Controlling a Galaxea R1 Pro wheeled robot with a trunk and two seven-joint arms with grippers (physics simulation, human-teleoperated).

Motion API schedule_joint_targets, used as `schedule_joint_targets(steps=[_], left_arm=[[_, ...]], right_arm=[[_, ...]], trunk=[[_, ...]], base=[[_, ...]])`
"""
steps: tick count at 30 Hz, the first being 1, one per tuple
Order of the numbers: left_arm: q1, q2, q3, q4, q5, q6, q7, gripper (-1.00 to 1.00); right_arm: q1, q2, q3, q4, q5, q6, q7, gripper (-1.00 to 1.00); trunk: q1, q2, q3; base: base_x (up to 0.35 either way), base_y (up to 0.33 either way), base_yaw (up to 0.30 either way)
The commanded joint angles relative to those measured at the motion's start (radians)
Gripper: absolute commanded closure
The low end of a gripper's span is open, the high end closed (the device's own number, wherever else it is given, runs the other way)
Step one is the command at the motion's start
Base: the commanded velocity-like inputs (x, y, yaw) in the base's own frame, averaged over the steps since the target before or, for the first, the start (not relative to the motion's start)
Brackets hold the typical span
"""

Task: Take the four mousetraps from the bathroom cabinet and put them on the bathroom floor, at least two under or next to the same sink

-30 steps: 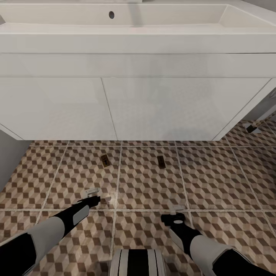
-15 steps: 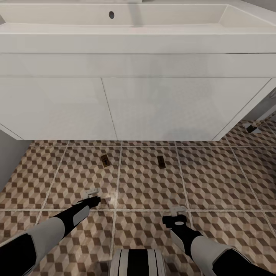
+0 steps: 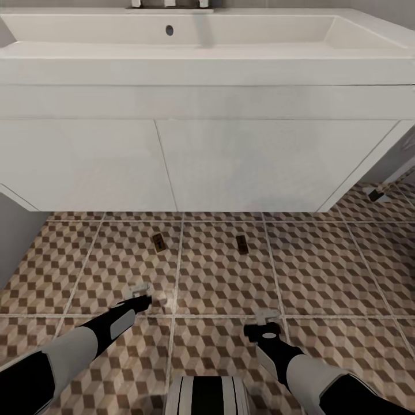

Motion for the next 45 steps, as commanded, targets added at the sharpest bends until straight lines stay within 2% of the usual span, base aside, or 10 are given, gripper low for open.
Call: schedule_joint_targets(steps=[1,34,44,45], left_arm=[[0.0,0.001,-0.008,-0.004,0.007,0.001,0.008,-1.0],[0.0,-0.002,-0.008,0.006,0.008,0.002,0.011,-1.0],[0.021,-0.002,-0.009,0.004,0.01,0.002,0.009,-1.0],[0.027,0.003,-0.009,-0.002,0.012,0.002,0.009,-1.0]], right_arm=[[-0.001,0.0,0.008,0.001,-0.011,-0.004,-0.003,-1.0],[0.001,0.0,0.008,0.01,-0.011,-0.004,-0.003,-1.0],[0.018,-0.007,0.008,0.011,-0.01,-0.004,0.005,-1.0],[0.012,-0.005,0.007,0.006,-0.013,-0.003,0.01,-1.0]], trunk=[[-0.001,0.0,0.003],[-0.015,0.008,0.131],[-0.015,0.008,0.131],[-0.015,0.008,0.131]], base=[[-0.008,0.0,0.0],[-0.001,0.0,0.0],[0.0,0.0,0.0],[0.0,0.0,0.0]])
